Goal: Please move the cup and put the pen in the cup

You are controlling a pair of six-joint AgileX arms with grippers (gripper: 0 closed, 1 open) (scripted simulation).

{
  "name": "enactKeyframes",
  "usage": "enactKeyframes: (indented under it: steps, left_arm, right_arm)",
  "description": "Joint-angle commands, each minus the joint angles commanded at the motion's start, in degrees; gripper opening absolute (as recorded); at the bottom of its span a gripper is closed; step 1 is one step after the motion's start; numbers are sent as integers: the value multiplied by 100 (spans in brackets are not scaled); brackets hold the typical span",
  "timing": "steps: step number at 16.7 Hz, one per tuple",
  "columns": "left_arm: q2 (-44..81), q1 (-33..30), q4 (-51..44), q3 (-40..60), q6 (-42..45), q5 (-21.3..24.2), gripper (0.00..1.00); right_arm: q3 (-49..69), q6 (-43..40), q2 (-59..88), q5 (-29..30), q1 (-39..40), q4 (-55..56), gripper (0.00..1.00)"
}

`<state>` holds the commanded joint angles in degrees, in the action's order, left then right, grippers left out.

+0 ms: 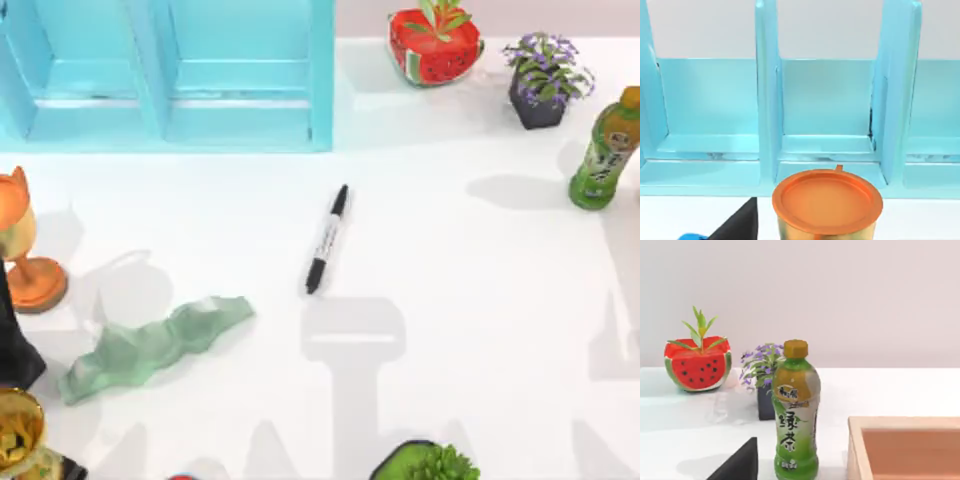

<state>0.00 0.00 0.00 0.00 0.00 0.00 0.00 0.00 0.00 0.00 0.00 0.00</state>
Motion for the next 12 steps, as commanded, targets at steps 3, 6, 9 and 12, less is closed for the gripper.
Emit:
enactKeyframes:
  steps: [3, 6, 9, 12]
  left_arm:
    - [0, 0, 0, 0, 0, 0, 100]
    - [0, 0, 0, 0, 0, 0, 100]
    - [0, 0, 0, 0, 0, 0, 100]
    - [0, 0, 0, 0, 0, 0, 100]
  right_arm:
    - [56, -16, 58, -4, -15, -51, 100]
    - [583, -175, 597, -23, -172, -517, 100]
    - [1586, -475, 1680, -29, -472, -1351, 100]
    - [2913, -869, 3203, -20, -872, -2424, 100]
